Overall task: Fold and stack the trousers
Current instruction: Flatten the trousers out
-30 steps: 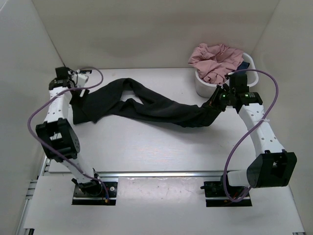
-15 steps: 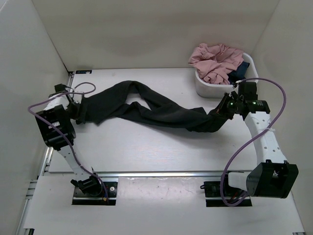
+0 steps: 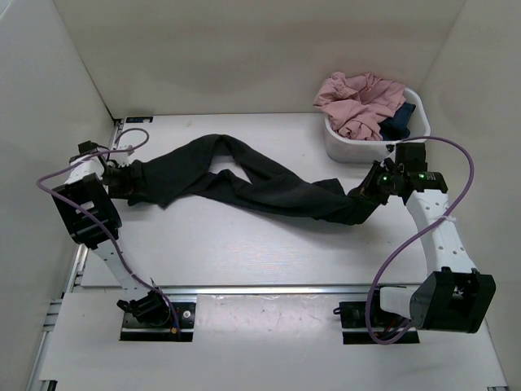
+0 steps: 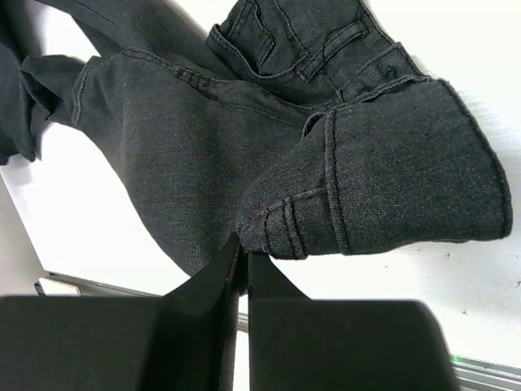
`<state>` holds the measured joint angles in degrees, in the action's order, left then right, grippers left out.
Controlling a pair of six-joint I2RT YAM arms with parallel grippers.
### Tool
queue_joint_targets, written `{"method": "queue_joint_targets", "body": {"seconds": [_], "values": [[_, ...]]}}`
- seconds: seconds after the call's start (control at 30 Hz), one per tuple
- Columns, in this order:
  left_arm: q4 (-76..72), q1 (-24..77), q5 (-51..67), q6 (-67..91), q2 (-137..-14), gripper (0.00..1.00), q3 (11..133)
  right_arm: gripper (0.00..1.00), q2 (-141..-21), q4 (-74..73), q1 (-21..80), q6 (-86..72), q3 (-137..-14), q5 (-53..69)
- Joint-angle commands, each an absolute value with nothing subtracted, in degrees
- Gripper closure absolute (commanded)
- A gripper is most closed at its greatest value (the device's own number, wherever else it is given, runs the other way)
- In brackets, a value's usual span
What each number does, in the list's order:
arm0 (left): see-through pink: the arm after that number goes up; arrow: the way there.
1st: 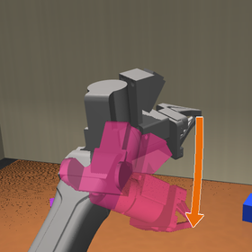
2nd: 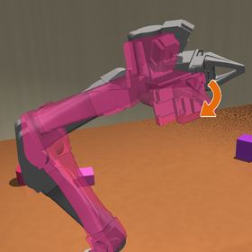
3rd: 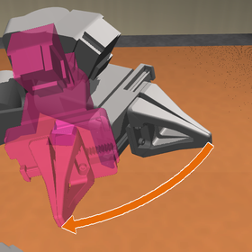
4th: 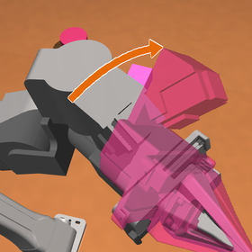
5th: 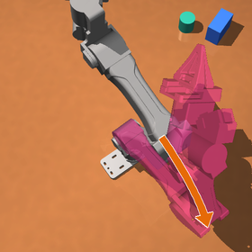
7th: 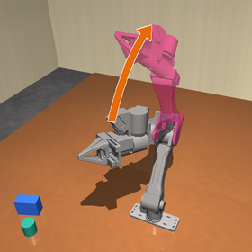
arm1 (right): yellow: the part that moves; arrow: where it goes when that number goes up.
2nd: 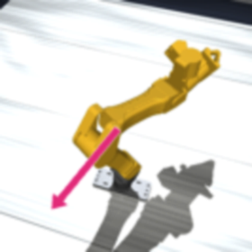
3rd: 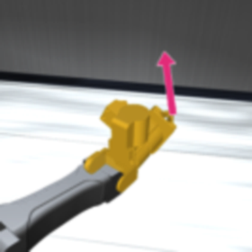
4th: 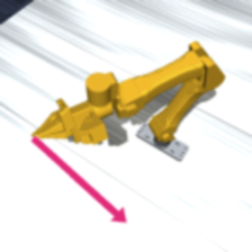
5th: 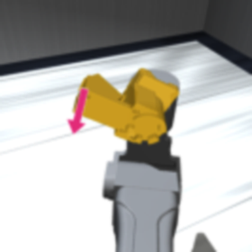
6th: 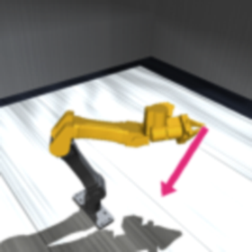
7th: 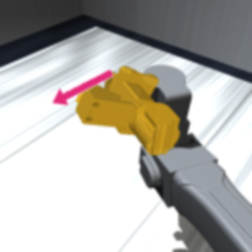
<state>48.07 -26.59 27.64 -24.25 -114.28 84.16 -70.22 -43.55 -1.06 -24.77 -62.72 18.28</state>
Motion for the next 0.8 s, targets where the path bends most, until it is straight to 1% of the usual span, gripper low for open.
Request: {"method": "queue_joint_targets", "body": {"seconds": [0.0,0.03,0.07,0.13,0.17,0.2,0.23,0.27,0.33,0.4,0.43,0.47,0.53,0.57,0.6,0.67,0.7,0.77], "values": [[48.96,-27.16,24.82,-21.89,-117.67,0.03,87.18,1.00,-69.52,-42.98,-1.32,-23.47,-62.84,19.42],[48.96,-27.16,23.39,-21.36,-119.43,0.05,87.80,1.00,-69.52,-42.98,-1.32,-23.47,-62.84,19.42],[48.43,-27.16,22.16,-21.36,-120.14,0.06,87.80,1.00,-69.52,-42.98,-1.32,-23.47,-62.84,19.42],[47.90,-27.68,20.48,-20.83,-121.98,0.17,89.11,1.00,-68.99,-42.98,-1.32,-23.47,-62.84,18.90],[47.90,-27.69,20.48,-20.83,-122.69,0.25,89.64,1.00,-68.99,-42.98,-1.84,-23.47,-62.84,18.90],[47.90,-27.69,20.48,-20.83,-123.39,0.35,90.17,1.00,-68.99,-42.98,-1.85,-23.47,-62.32,18.90],[47.90,-27.69,20.48,-20.83,-124.01,0.62,91.39,1.00,-68.99,-42.98,-1.85,-23.47,-62.31,18.29],[47.90,-27.69,20.48,-20.83,-125.14,0.85,91.93,1.00,-68.99,-42.28,-1.85,-23.47,-61.79,18.28],[48.42,-27.69,20.48,-21.35,-125.16,0.85,92.72,1.00,-69.95,-40.70,-2.37,-23.47,-61.26,16.44],[52.09,-27.69,20.48,-22.49,-124.46,0.85,96.40,1.00,-73.64,-40.95,-4.04,-23.47,-64.49,15.91],[54.12,-27.69,20.48,-23.98,-123.76,0.85,98.59,1.00,-75.48,-42.09,-5.00,-23.47,-67.64,15.91],[56.23,-29.08,19.96,-24.86,-122.88,0.85,103.31,1.00,-78.54,-43.58,-6.66,-21.81,-75.59,16.69],[61.66,-30.75,19.17,-26.71,-119.89,0.85,108.08,1.00,-80.50,-47.10,-6.68,-20.75,-83.72,16.10],[63.96,-32.76,18.64,-28.72,-119.19,0.85,110.72,1.00,-80.51,-47.11,-6.68,-21.35,-86.54,16.08],[66.42,-33.91,18.11,-29.78,-119.18,0.85,116.31,1.00,-80.51,-47.63,-6.68,-21.36,-90.57,15.47],[73.87,-37.07,17.06,-32.50,-119.18,0.85,120.74,1.00,-79.64,-49.12,-6.68,-21.97,-93.15,14.69],[75.39,-37.87,16.27,-33.22,-118.31,0.85,120.94,1.00,-78.85,-51.31,-6.68,-22.49,-93.16,13.46],[74.45,-38.41,11.72,-36.01,-115.68,0.85,114.64,1.00,-75.61,-52.90,-7.99,-23.90,-89.15,11.61]]}}
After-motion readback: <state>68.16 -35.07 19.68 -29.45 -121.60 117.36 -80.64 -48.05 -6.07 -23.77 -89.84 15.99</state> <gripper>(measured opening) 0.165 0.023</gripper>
